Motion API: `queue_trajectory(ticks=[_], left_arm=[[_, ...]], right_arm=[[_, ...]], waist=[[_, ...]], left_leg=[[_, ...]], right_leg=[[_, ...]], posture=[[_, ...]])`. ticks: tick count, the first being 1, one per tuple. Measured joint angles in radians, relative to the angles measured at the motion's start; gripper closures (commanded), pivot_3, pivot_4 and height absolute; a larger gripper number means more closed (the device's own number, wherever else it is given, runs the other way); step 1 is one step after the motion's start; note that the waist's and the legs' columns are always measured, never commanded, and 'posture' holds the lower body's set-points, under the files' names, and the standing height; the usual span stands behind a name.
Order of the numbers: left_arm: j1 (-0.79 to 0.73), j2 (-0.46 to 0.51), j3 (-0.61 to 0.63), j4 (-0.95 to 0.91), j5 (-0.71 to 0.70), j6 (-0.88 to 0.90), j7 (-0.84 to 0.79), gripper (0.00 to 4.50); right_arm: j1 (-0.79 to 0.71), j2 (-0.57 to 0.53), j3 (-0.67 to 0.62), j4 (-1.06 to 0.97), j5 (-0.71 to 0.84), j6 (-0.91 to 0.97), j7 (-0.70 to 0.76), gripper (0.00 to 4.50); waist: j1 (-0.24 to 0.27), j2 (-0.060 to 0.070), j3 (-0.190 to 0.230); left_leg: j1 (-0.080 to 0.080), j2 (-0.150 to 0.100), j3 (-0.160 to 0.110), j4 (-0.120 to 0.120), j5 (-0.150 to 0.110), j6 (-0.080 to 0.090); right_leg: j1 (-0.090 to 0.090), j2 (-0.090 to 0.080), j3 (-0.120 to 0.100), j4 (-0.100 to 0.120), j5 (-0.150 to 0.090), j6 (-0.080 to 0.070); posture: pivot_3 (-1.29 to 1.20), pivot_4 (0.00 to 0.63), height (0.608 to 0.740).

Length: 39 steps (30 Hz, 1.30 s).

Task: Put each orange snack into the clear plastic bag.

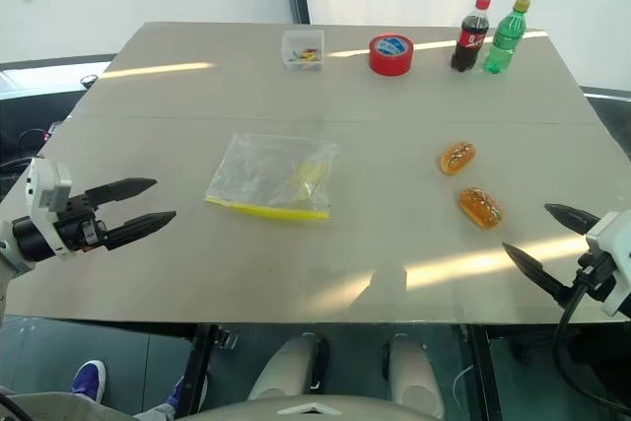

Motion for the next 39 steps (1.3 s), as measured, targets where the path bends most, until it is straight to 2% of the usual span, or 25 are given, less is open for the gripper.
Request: queue_trajectory(ticks=[6,13,17,19,22,25,28,30,35,39], left_arm=[[-0.016,-0.018,-0.006,-0.008,-0.003,0.044,0.033,0.06],[-0.069,-0.06,-0.045,-0.029,-0.004,0.153,0.16,0.06],[-0.224,-0.034,-0.116,0.034,0.011,0.347,0.271,0.06],[-0.342,-0.018,-0.176,0.139,0.032,0.458,0.298,0.06],[-0.501,-0.025,-0.253,0.322,0.07,0.519,0.293,0.06],[-0.634,-0.057,-0.32,0.509,0.139,0.494,0.277,0.06],[-0.795,-0.105,-0.398,0.741,0.231,0.427,0.207,0.06],[-0.834,-0.118,-0.428,0.793,0.256,0.416,0.148,0.06],[-0.951,-0.191,-0.514,0.978,0.296,0.506,-0.187,0.06],[-0.977,-0.226,-0.554,1.04,0.329,0.565,-0.321,0.06]], right_arm=[[-0.057,-0.023,0.027,0.003,0.001,0.011,0.0,0.0],[-0.168,-0.03,0.118,-0.003,0.028,0.046,-0.012,0.0],[-0.295,-0.024,0.286,-0.062,0.054,0.064,-0.021,0.0],[-0.362,-0.019,0.387,-0.07,0.028,0.052,-0.02,0.0],[-0.447,0.002,0.508,-0.065,-0.005,0.044,-0.015,0.0],[-0.505,0.013,0.575,-0.037,-0.028,0.028,-0.005,0.0],[-0.523,0.017,0.604,-0.016,-0.054,0.013,-0.001,0.0],[-0.522,0.021,0.61,-0.015,-0.059,0.005,-0.001,0.0],[-0.485,0.019,0.607,-0.02,-0.077,-0.001,-0.018,0.0],[-0.43,0.01,0.574,-0.038,-0.082,-0.001,-0.036,0.0]], waist=[[-0.002,0.0,0.0],[-0.001,0.0,0.0],[-0.002,0.0,0.0],[-0.002,0.0,0.0],[-0.003,-0.001,0.001],[-0.002,-0.001,0.001],[0.002,-0.002,0.001],[0.0,-0.002,0.001],[-0.005,-0.003,0.001],[-0.012,-0.003,0.002]], left_leg=[[0.0,0.0,0.0,0.0,0.0,0.0],[-0.002,0.0,-0.001,0.001,0.0,0.0],[-0.002,0.0,-0.003,0.001,0.0,0.0],[-0.002,-0.002,-0.003,0.002,0.0,0.0],[-0.006,-0.005,-0.005,0.004,0.0,0.0],[-0.009,-0.009,-0.005,0.005,0.0,0.0],[-0.011,-0.01,-0.006,0.006,0.0,0.0],[-0.011,-0.01,-0.006,0.006,0.0,0.0],[-0.011,-0.011,-0.003,0.007,0.0,0.0],[-0.011,-0.01,-0.004,0.007,0.0,0.0]], right_leg=[[0.0,0.0,0.0,0.0,0.0,0.0],[0.0,0.001,-0.002,-0.002,0.0,0.0],[0.0,0.006,-0.003,0.0,0.001,0.0],[-0.001,0.007,-0.004,0.001,0.001,0.001],[-0.004,0.006,-0.005,0.003,0.001,0.001],[-0.007,0.006,-0.005,0.005,0.001,0.001],[-0.008,0.005,-0.007,0.006,0.001,0.001],[-0.008,0.005,-0.006,0.007,0.001,0.001],[-0.008,0.005,-0.008,0.008,0.0,0.001],[-0.008,0.006,-0.007,0.008,0.0,0.001]], posture=[[0.0,0.15,0.74],[0.0,0.15,0.74],[0.0,0.15,0.74],[0.0,0.15,0.74],[0.0,0.15,0.74],[0.0,0.15,0.74],[0.0,0.15,0.74],[0.0,0.15,0.74],[0.0,0.15,0.74],[0.0,0.15,0.74]])
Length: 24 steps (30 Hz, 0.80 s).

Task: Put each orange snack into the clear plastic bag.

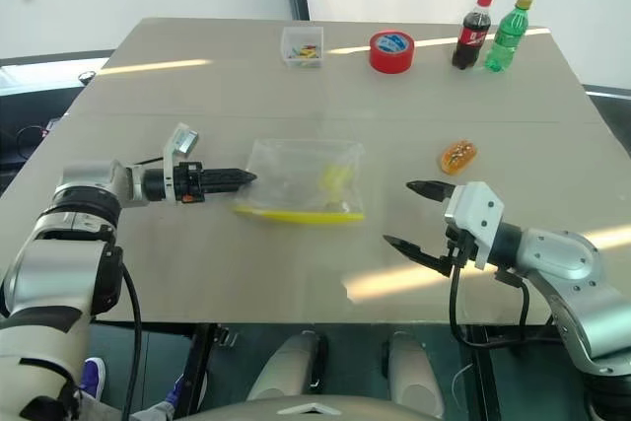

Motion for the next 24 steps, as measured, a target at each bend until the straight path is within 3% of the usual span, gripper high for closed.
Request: queue_trajectory(ticks=[7,21,24], left_arm=[[0.002,-0.095,0.037,0.015,-0.002,0.041,-0.016,0.06],[0.08,-0.243,0.109,-0.134,-0.05,0.113,0.03,0.06],[0.1,-0.267,0.124,-0.178,-0.062,0.136,0.076,0.76]], right_arm=[[0.075,0.0,-0.046,-0.044,-0.002,0.0,-0.032,0.0],[0.089,0.005,-0.05,-0.053,-0.011,0.0,-0.066,0.0],[0.086,0.013,-0.048,-0.053,-0.017,-0.001,-0.073,0.0]], waist=[[-0.001,0.0,-0.001],[0.014,0.005,-0.005],[0.014,0.006,-0.006]], left_leg=[[0.002,0.0,-0.003,0.001,0.0,0.0],[0.004,0.0,-0.004,0.002,0.0,0.0],[0.005,0.0,-0.005,0.002,0.0,0.0]], right_leg=[[0.002,-0.001,0.0,0.001,0.0,0.0],[0.006,-0.002,-0.001,0.0,0.0,0.0],[0.007,-0.003,-0.002,0.0,0.0,0.001]], posture=[[0.0,0.15,0.74],[0.0,0.15,0.74],[0.0,0.15,0.74]])
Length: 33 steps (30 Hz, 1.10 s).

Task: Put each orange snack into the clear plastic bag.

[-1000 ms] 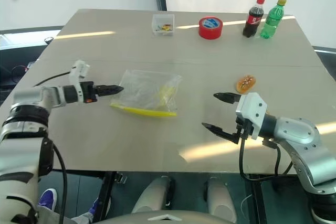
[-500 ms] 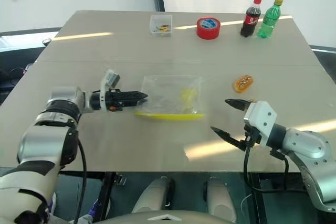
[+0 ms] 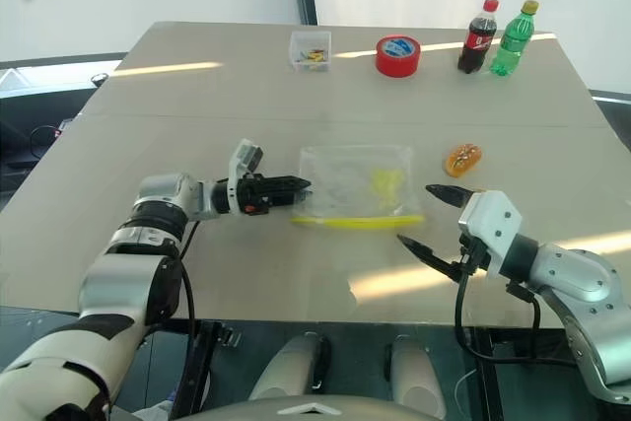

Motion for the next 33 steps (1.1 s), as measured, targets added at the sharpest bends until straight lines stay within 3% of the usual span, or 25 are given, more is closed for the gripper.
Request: queue_trajectory(ticks=[1,2,4,7,9,12,16,24,33], left_arm=[[0.016,-0.018,0.001,-0.032,-0.014,0.029,0.023,1.11],[0.031,-0.041,-0.001,-0.054,-0.021,0.057,0.037,1.78],[0.048,-0.061,0.002,-0.11,-0.039,0.113,0.088,2.39],[0.068,-0.077,0.036,-0.218,-0.091,0.235,0.164,3.85],[0.086,-0.083,0.072,-0.286,-0.138,0.325,0.209,4.47],[0.109,-0.114,0.174,-0.395,-0.222,0.494,0.304,4.47],[0.12,-0.113,0.286,-0.521,-0.36,0.594,0.429,4.47],[0.127,-0.083,0.451,-0.535,-0.714,0.608,0.778,4.47],[0.138,-0.086,0.524,-0.536,-1.094,0.608,1.188,4.47]], right_arm=[[-0.002,0.005,0.003,0.0,-0.003,-0.001,-0.002,0.0],[-0.003,0.009,0.008,0.0,-0.004,-0.002,-0.003,0.0],[-0.005,0.009,0.011,0.0,-0.013,-0.006,-0.004,0.0],[-0.007,0.009,0.026,0.0,-0.04,-0.012,-0.008,0.0],[-0.007,0.011,0.032,0.0,-0.06,-0.015,-0.018,0.0],[-0.008,0.013,0.056,0.0,-0.102,-0.025,-0.029,0.0],[-0.012,0.026,0.092,0.001,-0.163,-0.044,-0.054,0.0],[-0.096,0.076,0.214,0.083,-0.366,-0.124,-0.139,0.0],[-0.286,0.26,0.358,0.277,-0.488,-0.159,-0.22,0.0]], waist=[[-0.001,0.0,0.0],[-0.001,0.0,0.0],[-0.004,0.0,0.0],[-0.006,0.0,0.0],[-0.007,0.0,0.0],[-0.007,-0.001,0.001],[-0.01,-0.001,0.001],[-0.005,-0.002,0.001],[-0.005,-0.003,0.002]], left_leg=[[0.0,0.0,0.0,0.0,0.0,0.0],[0.0,0.0,0.0,0.0,0.0,0.0],[0.0,0.0,0.0,0.0,0.0,0.0],[0.0,0.001,-0.001,0.0,0.0,0.0],[0.0,0.001,-0.001,0.0,0.0,0.0],[-0.001,0.001,-0.001,0.0,0.0,0.0],[0.0,0.002,-0.001,0.0,0.0,0.0],[-0.001,0.002,-0.001,0.0,0.002,-0.004],[-0.002,0.001,0.001,-0.001,0.003,-0.006]], right_leg=[[0.0,0.0,0.0,0.0,0.0,0.0],[0.0,0.0,0.0,0.0,0.0,0.0],[0.0,0.0,0.0,0.0,0.0,0.0],[0.0,0.001,0.0,0.001,0.0,0.0],[0.0,0.001,0.0,0.0,0.0,0.0],[-0.001,0.001,0.0,0.0,0.0,0.0],[-0.001,0.0,0.0,0.0,0.0,0.0],[-0.003,-0.001,0.001,0.001,0.0,0.0],[-0.006,-0.001,0.004,0.002,0.0,0.0]], posture=[[0.0,0.15,0.74],[0.0,0.15,0.74],[0.0,0.15,0.74],[0.0,0.15,0.74],[0.0,0.15,0.74],[0.0,0.15,0.74],[0.0,0.15,0.74],[0.0,0.15,0.74],[0.0,0.15,0.74]])
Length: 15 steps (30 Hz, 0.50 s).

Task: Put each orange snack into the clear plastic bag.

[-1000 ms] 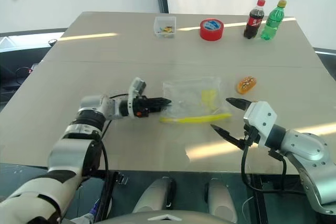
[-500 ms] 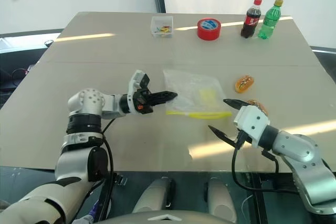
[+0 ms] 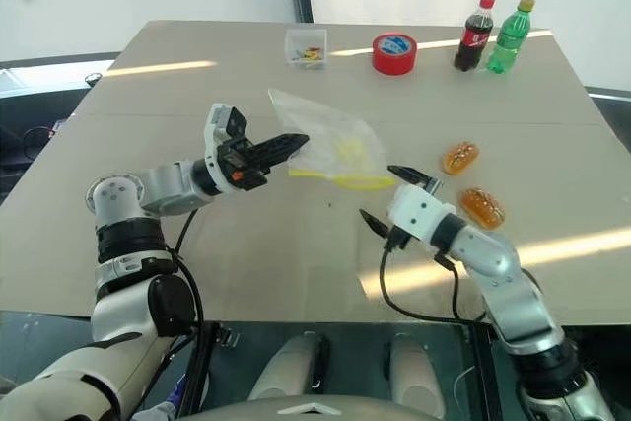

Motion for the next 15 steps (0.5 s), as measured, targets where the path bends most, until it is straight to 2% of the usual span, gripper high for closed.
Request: queue_trajectory(ticks=[4,7,8,9,15], left_arm=[[0.014,-0.002,0.004,0.0,-0.128,-0.008,0.138,4.47],[0.03,0.001,-0.005,-0.002,-0.207,-0.036,0.206,4.5],[0.036,0.003,-0.011,-0.004,-0.228,-0.045,0.221,4.5],[0.058,0.008,-0.03,-0.024,-0.289,-0.071,0.263,4.5],[0.109,0.054,-0.116,-0.099,-0.498,-0.201,0.399,4.5]], right_arm=[[-0.071,0.087,0.012,0.112,-0.021,-0.009,-0.047,0.0],[-0.115,0.122,0.012,0.195,-0.042,-0.03,-0.087,0.75],[-0.122,0.126,0.012,0.212,-0.045,-0.037,-0.092,1.08],[-0.132,0.138,0.008,0.241,-0.047,-0.051,-0.106,1.69],[-0.143,0.142,-0.001,0.272,-0.044,-0.079,-0.109,4.02]], waist=[[-0.001,0.0,0.0],[-0.001,0.0,0.0],[-0.001,0.0,0.0],[-0.001,0.0,0.0],[0.0,0.0,0.0]], left_leg=[[0.0,0.0,0.001,-0.001,0.0,-0.001],[0.0,0.0,0.001,-0.001,0.0,-0.001],[0.0,0.0,0.002,-0.001,0.0,-0.001],[-0.001,0.0,0.002,-0.001,0.0,-0.001],[-0.001,0.0,0.002,-0.001,0.0,-0.001]], right_leg=[[-0.001,0.0,0.001,0.0,0.0,0.0],[-0.002,0.0,0.002,0.0,0.0,0.0],[-0.002,0.0,0.002,0.0,0.0,0.0],[-0.002,0.0,0.003,0.0,0.0,0.0],[-0.003,0.0,0.003,0.0,0.0,0.0]], posture=[[0.0,0.15,0.74],[0.0,0.15,0.74],[0.0,0.15,0.74],[0.0,0.15,0.74],[0.0,0.15,0.74]])
